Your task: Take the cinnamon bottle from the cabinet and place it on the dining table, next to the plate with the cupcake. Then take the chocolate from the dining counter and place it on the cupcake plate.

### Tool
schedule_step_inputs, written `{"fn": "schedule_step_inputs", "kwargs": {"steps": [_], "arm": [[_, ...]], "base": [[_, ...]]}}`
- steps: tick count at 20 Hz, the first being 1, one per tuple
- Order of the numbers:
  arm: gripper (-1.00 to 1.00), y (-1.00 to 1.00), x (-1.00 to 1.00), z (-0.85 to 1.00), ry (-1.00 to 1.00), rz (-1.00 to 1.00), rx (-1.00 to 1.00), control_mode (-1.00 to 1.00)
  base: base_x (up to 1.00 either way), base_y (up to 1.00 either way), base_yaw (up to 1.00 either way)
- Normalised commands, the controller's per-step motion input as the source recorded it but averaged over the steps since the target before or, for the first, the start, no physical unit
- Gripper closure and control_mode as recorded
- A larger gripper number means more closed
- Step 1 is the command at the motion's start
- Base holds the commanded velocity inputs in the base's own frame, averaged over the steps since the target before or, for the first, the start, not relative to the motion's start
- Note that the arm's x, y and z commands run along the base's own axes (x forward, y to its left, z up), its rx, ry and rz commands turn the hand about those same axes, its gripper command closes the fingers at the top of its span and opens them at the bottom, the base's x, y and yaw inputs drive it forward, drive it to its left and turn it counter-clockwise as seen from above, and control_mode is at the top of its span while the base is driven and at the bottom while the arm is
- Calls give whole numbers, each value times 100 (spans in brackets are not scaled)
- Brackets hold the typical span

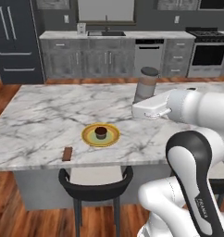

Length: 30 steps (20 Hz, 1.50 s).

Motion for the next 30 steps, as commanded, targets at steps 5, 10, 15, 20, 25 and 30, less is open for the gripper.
{"fn": "schedule_step_inputs", "kwargs": {"steps": [5, 10, 15, 20, 25, 30], "arm": [[100, 0, 0, 0, 0, 0, 0, 100], [100, 0, 0, 0, 0, 0, 0, 100], [100, 0, 0, 0, 0, 0, 0, 100], [100, 0, 0, 0, 0, 0, 0, 100], [100, -20, 31, -14, 16, 3, 3, -100], [100, -42, 54, -29, 19, 15, 3, -100]], "base": [[39, -35, 26], [13, -12, 12], [0, 0, 0], [4, 0, 0], [14, -6, 1], [0, 0, 0]]}}
